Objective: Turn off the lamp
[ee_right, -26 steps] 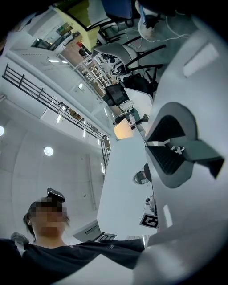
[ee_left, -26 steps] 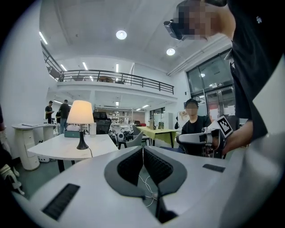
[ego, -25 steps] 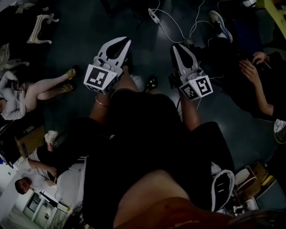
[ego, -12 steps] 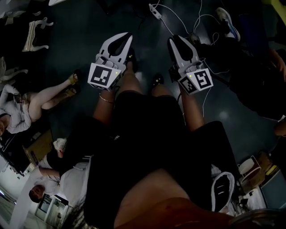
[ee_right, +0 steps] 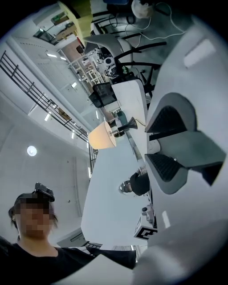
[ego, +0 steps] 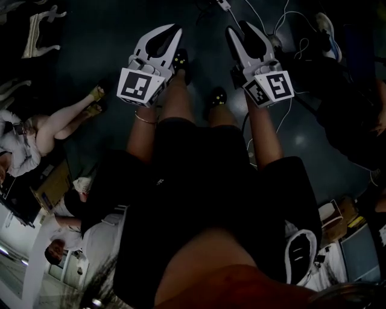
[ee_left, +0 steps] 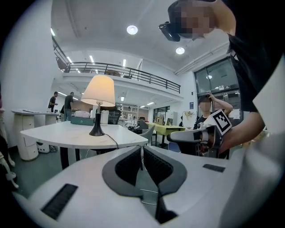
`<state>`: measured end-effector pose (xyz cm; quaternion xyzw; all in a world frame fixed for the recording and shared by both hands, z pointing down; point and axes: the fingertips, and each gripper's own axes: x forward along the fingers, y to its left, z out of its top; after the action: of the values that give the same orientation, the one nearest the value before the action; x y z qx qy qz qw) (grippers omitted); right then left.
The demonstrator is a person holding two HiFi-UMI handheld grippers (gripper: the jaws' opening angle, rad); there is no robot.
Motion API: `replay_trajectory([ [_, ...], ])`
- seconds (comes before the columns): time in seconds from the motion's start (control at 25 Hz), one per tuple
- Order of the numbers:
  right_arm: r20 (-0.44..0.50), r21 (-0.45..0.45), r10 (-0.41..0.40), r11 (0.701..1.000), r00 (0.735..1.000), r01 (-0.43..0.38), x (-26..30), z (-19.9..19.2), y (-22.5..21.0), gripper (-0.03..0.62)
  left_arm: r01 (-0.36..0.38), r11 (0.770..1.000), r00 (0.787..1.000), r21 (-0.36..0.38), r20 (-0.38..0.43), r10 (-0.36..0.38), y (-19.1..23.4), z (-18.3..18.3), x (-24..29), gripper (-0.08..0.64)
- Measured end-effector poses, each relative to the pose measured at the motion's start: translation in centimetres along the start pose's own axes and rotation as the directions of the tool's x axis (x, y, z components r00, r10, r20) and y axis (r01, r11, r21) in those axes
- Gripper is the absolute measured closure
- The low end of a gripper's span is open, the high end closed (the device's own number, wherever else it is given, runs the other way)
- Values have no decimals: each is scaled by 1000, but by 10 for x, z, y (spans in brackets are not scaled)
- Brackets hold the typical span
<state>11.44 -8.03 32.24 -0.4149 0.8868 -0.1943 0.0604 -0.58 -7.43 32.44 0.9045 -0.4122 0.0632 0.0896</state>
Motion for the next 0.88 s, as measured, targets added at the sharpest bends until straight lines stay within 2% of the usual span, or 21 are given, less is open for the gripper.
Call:
replay_trajectory([
  [0.24, -38, -6, 0, 1000, 999, 0, 33, -19, -12, 457, 14, 997, 1000, -80, -17, -16, 14, -33, 6, 551],
  [0.56, -77, -1, 11, 1000, 997, -11, 77, -35, -20, 448, 61, 994, 997, -90, -42, -65, 30, -51, 18, 551],
  [0.88, -91, 21, -2, 1000, 996, 4, 122, -44, -26, 448, 44, 994, 998, -104, -28, -47, 60, -55, 20, 551],
])
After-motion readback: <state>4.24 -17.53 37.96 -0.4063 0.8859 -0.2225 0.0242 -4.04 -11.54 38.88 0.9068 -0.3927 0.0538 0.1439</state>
